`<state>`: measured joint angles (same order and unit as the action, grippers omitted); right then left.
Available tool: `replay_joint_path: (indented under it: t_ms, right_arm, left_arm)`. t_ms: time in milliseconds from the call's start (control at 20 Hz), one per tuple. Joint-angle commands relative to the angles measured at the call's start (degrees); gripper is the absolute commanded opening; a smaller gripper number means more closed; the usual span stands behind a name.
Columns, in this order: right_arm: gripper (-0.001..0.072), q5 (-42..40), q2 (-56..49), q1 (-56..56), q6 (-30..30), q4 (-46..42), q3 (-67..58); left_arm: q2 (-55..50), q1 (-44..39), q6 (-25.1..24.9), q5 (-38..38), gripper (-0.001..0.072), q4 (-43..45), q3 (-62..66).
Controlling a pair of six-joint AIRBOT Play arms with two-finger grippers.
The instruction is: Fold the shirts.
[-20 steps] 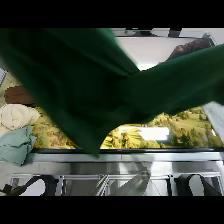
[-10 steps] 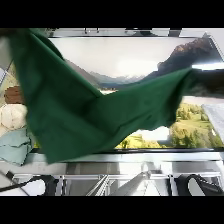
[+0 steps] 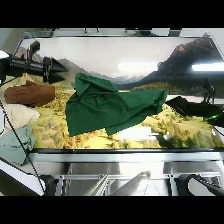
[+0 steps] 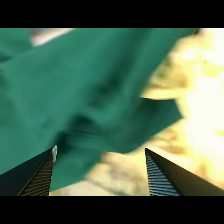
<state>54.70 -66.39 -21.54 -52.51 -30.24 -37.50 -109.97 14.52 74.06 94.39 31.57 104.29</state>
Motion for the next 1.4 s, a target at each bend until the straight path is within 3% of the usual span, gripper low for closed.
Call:
replay_joint_path:
  t_ms: [0,200,400,500,700,800,900,950,1000,1050,1100,1150,1250,1300,1350]
  right_arm:
    - [0.0615,1.9,-4.1,-10.7,-0.8,-2.3,0.5]
    - [0.0615,2.4,-8.2,-14.3,4.9,3.7,0.5]
    - [0.0614,3.3,-13.1,-7.9,11.5,13.6,0.4]
    - [0.0614,3.2,-15.2,-3.5,11.8,14.1,-1.6]
    - [0.0597,2.6,-18.8,4.3,11.5,15.5,-7.3]
    - [0.0596,1.7,-20.6,6.8,9.7,15.5,-10.5]
    - [0.0595,1.7,-22.4,7.9,8.1,15.5,-13.5]
    - [0.0559,1.7,-23.0,8.1,7.4,15.5,-14.7]
    - [0.0466,1.9,-23.2,8.0,6.8,15.5,-15.6]
    - [0.0374,1.9,-23.1,7.9,6.6,15.5,-16.2]
    - [0.0306,2.4,-23.1,7.7,6.6,15.5,-17.0]
    - [0.0162,4.2,-23.1,7.3,6.3,15.5,-17.7]
    - [0.0121,8.1,-22.8,6.1,5.1,15.3,-18.5]
    - [0.0041,10.0,-22.4,5.2,5.1,15.0,-18.6]
    - [0.0018,11.8,-21.7,4.3,5.1,14.9,-18.6]
  left_arm:
    - [0.5,2.3,5.0,8.9,0.0568,9.3,-5.0]
    - [13.6,1.2,4.3,2.1,0.0570,26.2,-27.0]
    - [22.0,-1.3,3.9,-10.0,0.0571,27.2,-47.8]
    - [22.9,-2.6,4.0,-16.0,0.0570,27.2,-54.1]
    - [19.4,-5.4,4.0,-24.0,0.0569,24.8,-56.4]
    - [16.5,-7.6,4.1,-23.1,0.0463,24.2,-53.0]
    - [13.7,-10.0,4.5,-22.2,0.0461,24.2,-48.5]
    - [12.5,-11.0,4.5,-21.5,0.0376,24.3,-46.4]
    - [11.5,-11.8,4.3,-20.5,0.0154,24.4,-44.5]
    - [11.1,-12.2,3.6,-19.7,0.0010,24.2,-43.1]
    - [11.2,-12.2,3.5,-19.2,0.0021,24.2,-41.8]
    - [11.9,-12.2,3.6,-18.6,0.0021,24.1,-40.8]
    - [14.8,-11.2,3.6,-17.7,0.0023,24.0,-39.8]
    - [16.7,-10.3,3.6,-17.4,0.0023,23.7,-39.7]
    - [18.8,-9.3,3.5,-16.4,0.0024,23.0,-39.7]
